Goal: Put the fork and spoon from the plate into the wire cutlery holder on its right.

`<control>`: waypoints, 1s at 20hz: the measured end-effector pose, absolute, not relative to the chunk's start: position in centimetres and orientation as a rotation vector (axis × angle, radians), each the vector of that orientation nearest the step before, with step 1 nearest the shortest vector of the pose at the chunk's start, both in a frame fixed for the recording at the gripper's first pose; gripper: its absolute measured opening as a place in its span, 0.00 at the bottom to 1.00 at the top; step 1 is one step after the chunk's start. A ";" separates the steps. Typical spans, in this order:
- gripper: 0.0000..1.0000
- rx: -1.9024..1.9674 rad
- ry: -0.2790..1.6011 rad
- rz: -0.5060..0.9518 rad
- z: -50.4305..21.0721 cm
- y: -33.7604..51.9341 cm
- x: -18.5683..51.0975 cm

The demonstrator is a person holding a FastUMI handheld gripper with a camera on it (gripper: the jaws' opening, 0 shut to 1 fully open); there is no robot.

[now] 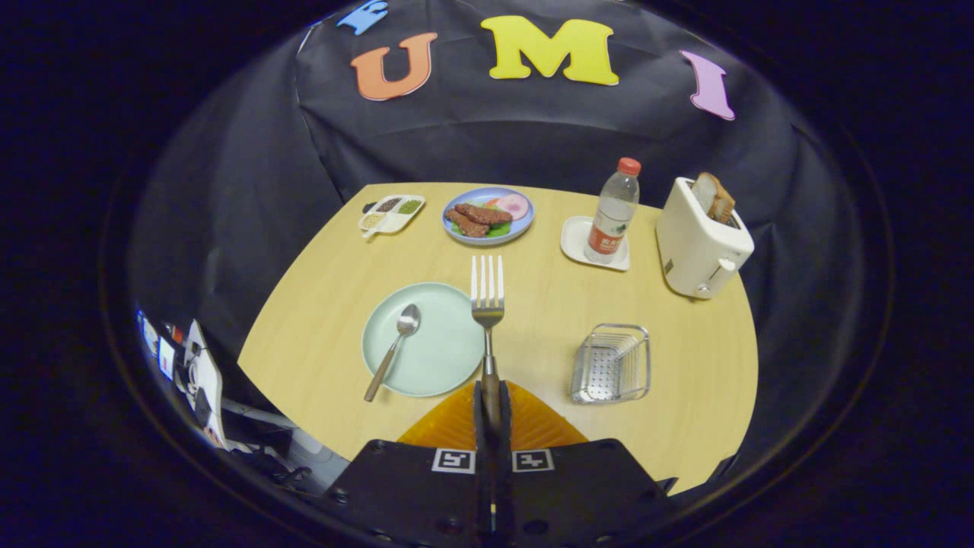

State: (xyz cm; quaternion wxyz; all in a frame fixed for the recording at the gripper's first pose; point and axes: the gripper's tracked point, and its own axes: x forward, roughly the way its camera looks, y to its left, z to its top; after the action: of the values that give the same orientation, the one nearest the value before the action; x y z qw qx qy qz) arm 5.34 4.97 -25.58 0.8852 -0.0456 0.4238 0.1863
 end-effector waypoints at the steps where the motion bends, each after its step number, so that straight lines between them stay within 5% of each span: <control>1: 0.03 -0.105 0.873 0.391 -25.0 3.7 5.7; 8: 0.03 -0.145 0.904 0.360 -24.8 -4.4 7.3; 20: 0.03 -0.020 1.519 0.171 -31.3 -7.2 6.6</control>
State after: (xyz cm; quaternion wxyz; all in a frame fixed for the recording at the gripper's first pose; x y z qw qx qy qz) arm 6.57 -7.16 -31.27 0.7217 -0.0089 0.6878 0.0773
